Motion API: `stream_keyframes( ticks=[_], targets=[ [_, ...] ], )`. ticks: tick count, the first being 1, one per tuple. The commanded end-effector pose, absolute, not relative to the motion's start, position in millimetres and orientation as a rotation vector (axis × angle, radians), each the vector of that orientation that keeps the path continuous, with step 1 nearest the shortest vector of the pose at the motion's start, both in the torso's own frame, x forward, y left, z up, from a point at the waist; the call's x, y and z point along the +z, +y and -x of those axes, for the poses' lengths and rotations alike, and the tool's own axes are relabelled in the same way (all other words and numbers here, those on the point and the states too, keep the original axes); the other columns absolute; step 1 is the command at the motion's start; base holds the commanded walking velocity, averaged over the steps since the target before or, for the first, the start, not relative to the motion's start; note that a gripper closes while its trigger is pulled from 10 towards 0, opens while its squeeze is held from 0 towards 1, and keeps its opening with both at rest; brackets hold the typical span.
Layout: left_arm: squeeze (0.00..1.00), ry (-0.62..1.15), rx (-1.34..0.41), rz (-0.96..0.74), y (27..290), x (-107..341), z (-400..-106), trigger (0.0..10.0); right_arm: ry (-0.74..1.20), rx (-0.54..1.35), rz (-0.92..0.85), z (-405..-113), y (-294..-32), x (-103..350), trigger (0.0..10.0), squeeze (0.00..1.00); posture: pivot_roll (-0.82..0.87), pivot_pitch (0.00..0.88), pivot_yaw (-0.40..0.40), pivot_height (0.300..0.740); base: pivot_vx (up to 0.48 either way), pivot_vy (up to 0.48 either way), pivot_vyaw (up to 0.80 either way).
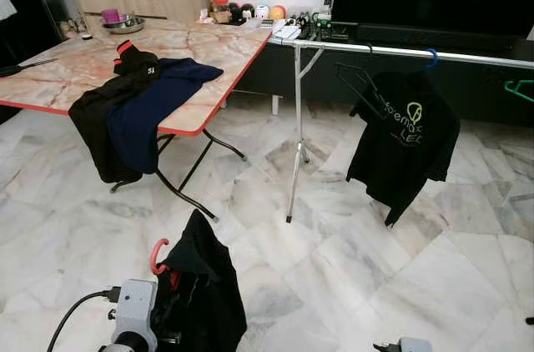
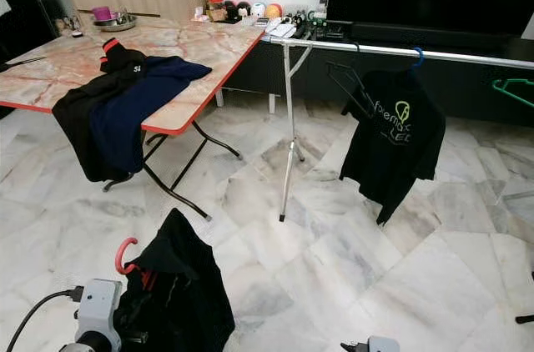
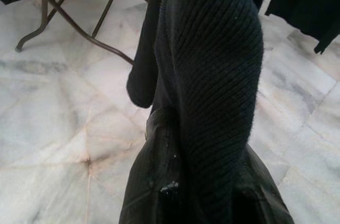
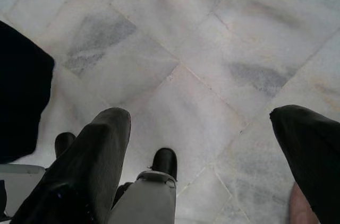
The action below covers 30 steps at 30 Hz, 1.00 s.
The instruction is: Hang hanger
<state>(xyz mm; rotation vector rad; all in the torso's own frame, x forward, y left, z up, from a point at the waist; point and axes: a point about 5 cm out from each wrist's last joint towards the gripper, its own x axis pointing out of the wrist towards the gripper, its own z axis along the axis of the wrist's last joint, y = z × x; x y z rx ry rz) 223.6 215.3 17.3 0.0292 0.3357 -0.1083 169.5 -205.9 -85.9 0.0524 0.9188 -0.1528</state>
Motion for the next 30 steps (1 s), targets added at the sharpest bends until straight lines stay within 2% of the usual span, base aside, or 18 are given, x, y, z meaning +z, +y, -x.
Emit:
stream_keyframes(
  ticks=[1, 3, 6, 24, 30],
  targets=[
    [0.00, 0.286, -0.117, -0.038, 211.6, 27.3, -229.3, 10.0, 0.927, -0.155, -0.063, -167.2, -204.3, -87.4, 10.0, 0.00, 0.07, 0.011, 0.020, 0.740, 0.000, 0.000, 0.00],
    [0.00, 0.275, -0.147, -0.031, 198.5, 29.0, -232.2, 10.0, 0.927, -0.135, -0.053, -168.5, -201.9, -87.2, 10.0, 0.00, 0.07, 0.006, 0.020, 0.740, 0.000, 0.000, 0.00],
    [0.00, 0.279, -0.174, -0.041, 192.3, 28.1, -231.5, 10.0, 0.929, -0.126, -0.048, -169.1, -199.0, -87.4, 10.0, 0.00, 0.07, 0.004, 0.021, 0.740, 0.000, 0.000, 0.00],
    [0.00, 0.298, -0.214, -0.045, 189.2, 26.9, -226.5, 10.0, 0.969, -0.113, -0.040, -157.9, -197.1, -92.7, 10.0, 0.00, 0.07, 0.000, 0.031, 0.740, 0.000, 0.000, 0.00],
    [0.00, 0.299, -0.223, -0.040, 187.5, 27.0, -226.0, 10.0, 0.972, -0.110, -0.038, -157.0, -197.3, -93.1, 10.0, 0.00, 0.07, 0.000, 0.030, 0.740, 0.247, 0.000, 0.00]
  ],
)
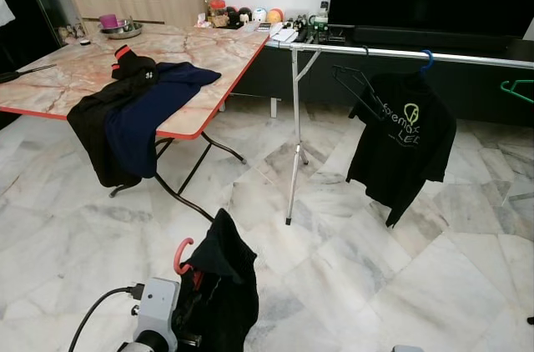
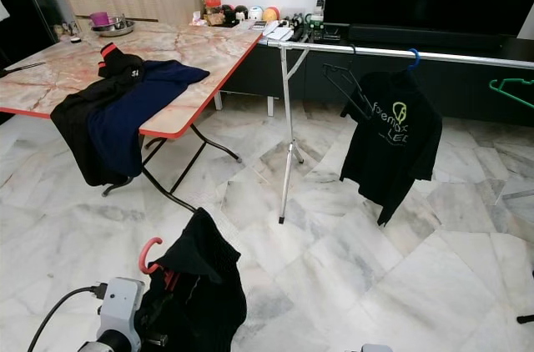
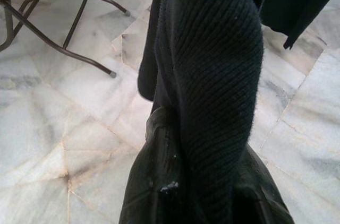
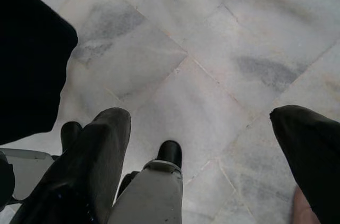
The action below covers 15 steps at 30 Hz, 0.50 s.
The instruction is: Hang hanger
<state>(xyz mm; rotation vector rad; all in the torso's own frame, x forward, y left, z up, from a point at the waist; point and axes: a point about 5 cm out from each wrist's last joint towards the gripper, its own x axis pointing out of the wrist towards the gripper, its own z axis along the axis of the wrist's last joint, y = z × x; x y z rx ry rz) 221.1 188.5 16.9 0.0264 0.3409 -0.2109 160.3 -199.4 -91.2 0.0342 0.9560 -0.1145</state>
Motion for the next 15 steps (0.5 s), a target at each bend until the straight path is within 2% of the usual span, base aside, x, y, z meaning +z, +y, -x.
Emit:
stream_keyframes(
  ticks=[1, 15],
  targets=[
    [0.00, 0.300, -0.223, -0.039, 187.3, 26.9, -225.8, 10.0, 0.974, -0.109, -0.038, -156.5, -197.5, -93.3, 10.0, 0.00, 0.07, 0.000, 0.030, 0.740, 0.266, 0.000, 0.00],
    [0.00, 0.300, -0.239, -0.036, 185.3, 27.4, -226.9, 10.0, 0.973, -0.102, -0.043, -156.7, -196.9, -93.2, 10.0, 0.00, 0.07, 0.000, 0.031, 0.740, 0.305, 0.000, 0.00]
  ],
)
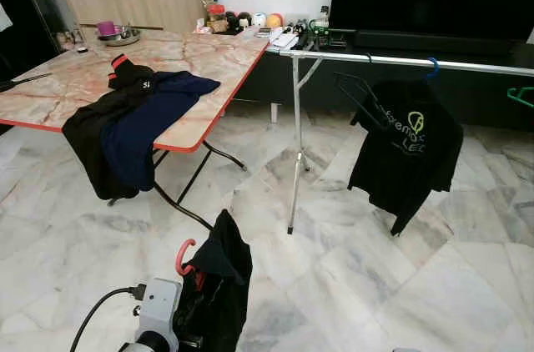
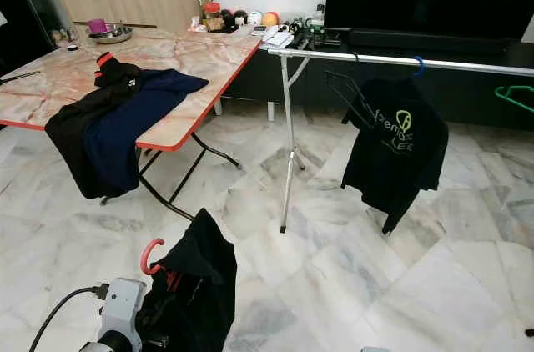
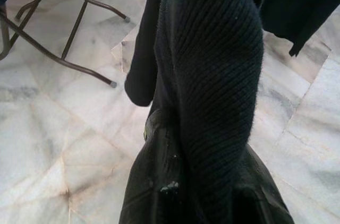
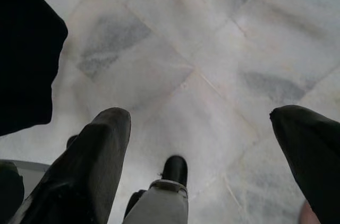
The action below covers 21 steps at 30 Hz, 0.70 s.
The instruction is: Hang hanger
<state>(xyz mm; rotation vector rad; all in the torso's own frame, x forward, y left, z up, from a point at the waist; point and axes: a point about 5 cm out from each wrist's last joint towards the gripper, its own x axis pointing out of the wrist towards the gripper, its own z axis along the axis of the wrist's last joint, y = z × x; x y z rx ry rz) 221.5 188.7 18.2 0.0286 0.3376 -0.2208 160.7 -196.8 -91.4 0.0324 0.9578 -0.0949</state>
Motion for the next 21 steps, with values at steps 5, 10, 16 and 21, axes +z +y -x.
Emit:
stream_keyframes(
  ticks=[5, 10, 16, 21],
  targets=[
    [0.00, 0.302, -0.245, -0.035, 183.2, 26.8, -225.6, 10.0, 0.974, -0.102, -0.038, -157.2, -197.4, -93.0, 10.0, 0.00, 0.07, 0.001, 0.029, 0.740, 0.328, 0.000, 0.00],
    [0.00, 0.305, -0.246, -0.035, 182.6, 25.9, -224.8, 10.0, 0.976, -0.108, -0.034, -157.1, -197.6, -93.1, 10.0, 0.00, 0.07, 0.005, 0.028, 0.740, 0.335, 0.000, 0.00],
    [0.00, 0.305, -0.246, -0.034, 182.0, 26.1, -224.4, 10.0, 0.975, -0.117, -0.044, -156.3, -196.8, -93.5, 10.0, 0.00, 0.07, 0.008, 0.026, 0.740, 0.340, 0.000, 0.00],
    [0.00, 0.306, -0.245, -0.029, 180.6, 25.8, -224.9, 10.0, 0.973, -0.119, -0.051, -157.6, -196.2, -93.1, 10.0, 0.00, 0.07, 0.012, 0.023, 0.740, 0.347, 0.000, -0.14]
  ],
)
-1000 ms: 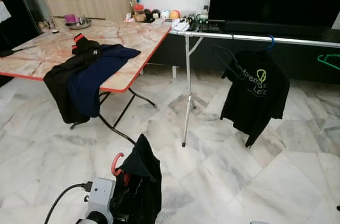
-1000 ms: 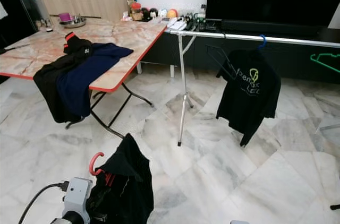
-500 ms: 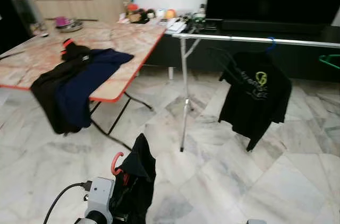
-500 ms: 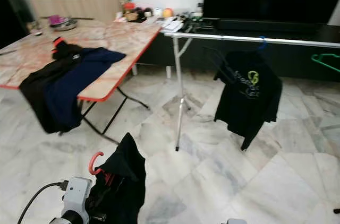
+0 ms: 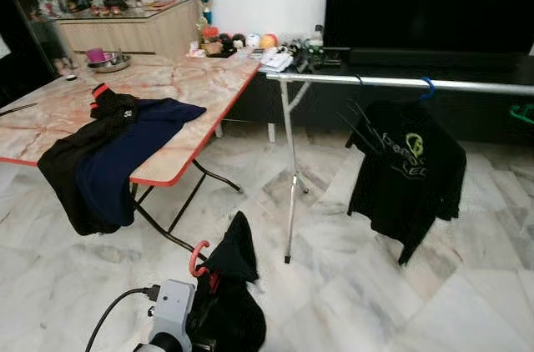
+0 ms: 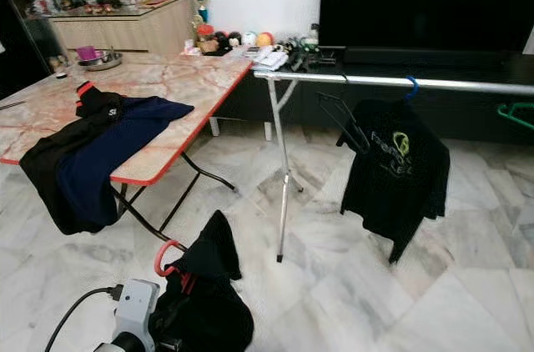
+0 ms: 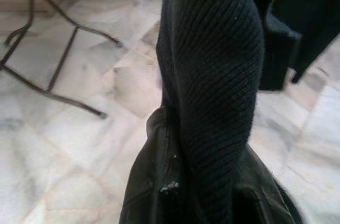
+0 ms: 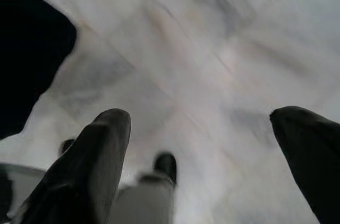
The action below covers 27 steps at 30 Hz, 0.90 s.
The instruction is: Hang hanger
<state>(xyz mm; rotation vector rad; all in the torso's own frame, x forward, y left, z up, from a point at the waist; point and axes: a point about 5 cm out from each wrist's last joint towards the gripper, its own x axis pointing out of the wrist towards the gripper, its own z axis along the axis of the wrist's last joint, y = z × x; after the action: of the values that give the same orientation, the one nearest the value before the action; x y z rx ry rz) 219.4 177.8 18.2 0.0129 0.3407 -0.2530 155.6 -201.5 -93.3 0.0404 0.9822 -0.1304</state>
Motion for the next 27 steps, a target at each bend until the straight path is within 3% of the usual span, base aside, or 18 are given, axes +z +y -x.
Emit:
stream_keyframes(
  ticks=[1, 7, 23, 27],
  targets=[
    [0.00, 0.306, -0.246, -0.028, 180.4, 25.9, -224.9, 10.0, 0.972, -0.119, -0.051, -157.8, -196.2, -93.0, 10.0, 0.00, 0.07, 0.012, 0.023, 0.740, 0.349, 0.000, -0.69],
    [0.00, 0.306, -0.244, -0.026, 179.6, 26.1, -225.2, 10.0, 0.960, -0.121, -0.057, -161.3, -197.3, -91.4, 10.0, 0.00, 0.07, 0.017, 0.021, 0.740, 0.346, 0.000, -0.77],
    [0.00, 0.309, -0.230, -0.028, 177.3, 25.2, -226.5, 10.0, 0.947, -0.109, -0.040, -166.7, -198.3, -88.9, 10.0, 0.00, 0.07, 0.032, 0.015, 0.740, 0.352, 0.000, 0.00],
    [0.00, 0.305, -0.206, -0.031, 178.5, 25.0, -227.8, 10.0, 0.952, -0.100, -0.030, -167.5, -198.9, -88.6, 10.0, 0.00, 0.07, 0.036, 0.011, 0.740, 0.063, 0.000, 0.00]
  ],
)
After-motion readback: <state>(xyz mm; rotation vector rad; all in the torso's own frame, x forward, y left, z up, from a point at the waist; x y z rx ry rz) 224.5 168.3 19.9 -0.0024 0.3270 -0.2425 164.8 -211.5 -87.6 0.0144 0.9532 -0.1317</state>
